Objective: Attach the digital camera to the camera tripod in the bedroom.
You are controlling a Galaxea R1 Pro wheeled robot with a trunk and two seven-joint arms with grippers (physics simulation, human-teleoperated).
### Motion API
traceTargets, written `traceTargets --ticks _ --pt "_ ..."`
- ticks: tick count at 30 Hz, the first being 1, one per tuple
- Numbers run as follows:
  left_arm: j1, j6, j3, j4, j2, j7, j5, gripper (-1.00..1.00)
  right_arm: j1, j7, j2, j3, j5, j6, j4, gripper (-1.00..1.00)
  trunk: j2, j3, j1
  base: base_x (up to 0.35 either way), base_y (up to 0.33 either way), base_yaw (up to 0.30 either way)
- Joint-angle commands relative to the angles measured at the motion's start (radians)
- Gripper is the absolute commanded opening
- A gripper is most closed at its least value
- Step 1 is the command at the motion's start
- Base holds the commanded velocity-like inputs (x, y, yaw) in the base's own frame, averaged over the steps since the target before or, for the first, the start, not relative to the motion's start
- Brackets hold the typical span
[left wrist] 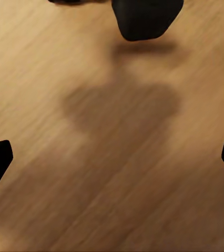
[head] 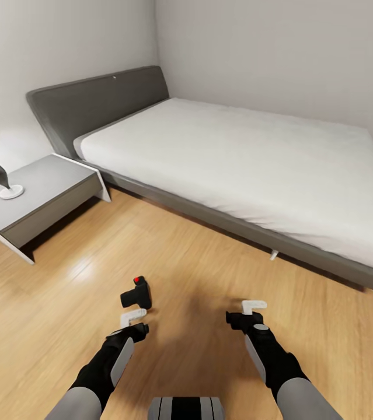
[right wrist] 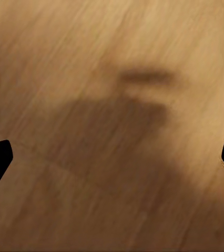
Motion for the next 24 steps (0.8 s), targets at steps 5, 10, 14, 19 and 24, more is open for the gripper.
traceTargets --ticks 5,10,14,19,24 --pt "0.000 0.004 0.001 -0.001 0.000 0.005 0.010 1.00 0.000 0.004 0.001 -0.006 0.009 -0.002 -0.002 1.00 0.000 -0.001 0.000 0.123 -0.076 -0.011" --pt "0.000 0.004 0.000 -0.001 0.001 0.004 0.011 1.00 0.000 0.008 0.002 -0.006 0.008 -0.005 -0.003 1.00 0.000 -0.001 0.000 0.209 -0.149 -0.003" --pt "0.000 0.004 0.000 -0.001 0.001 0.004 0.011 1.00 0.000 0.009 0.003 -0.005 0.008 -0.006 -0.003 1.00 0.000 -0.001 0.000 0.231 -0.167 -0.001" --pt "0.000 0.004 0.001 -0.001 0.001 0.004 0.011 1.00 0.000 0.010 0.003 -0.006 0.008 -0.006 -0.003 1.00 0.000 -0.001 0.000 0.238 -0.174 0.000" --pt "0.000 0.004 0.002 -0.001 0.001 0.004 0.011 1.00 0.000 0.009 0.002 -0.006 0.009 -0.006 -0.002 1.00 0.000 -0.001 0.000 0.207 -0.150 0.000"
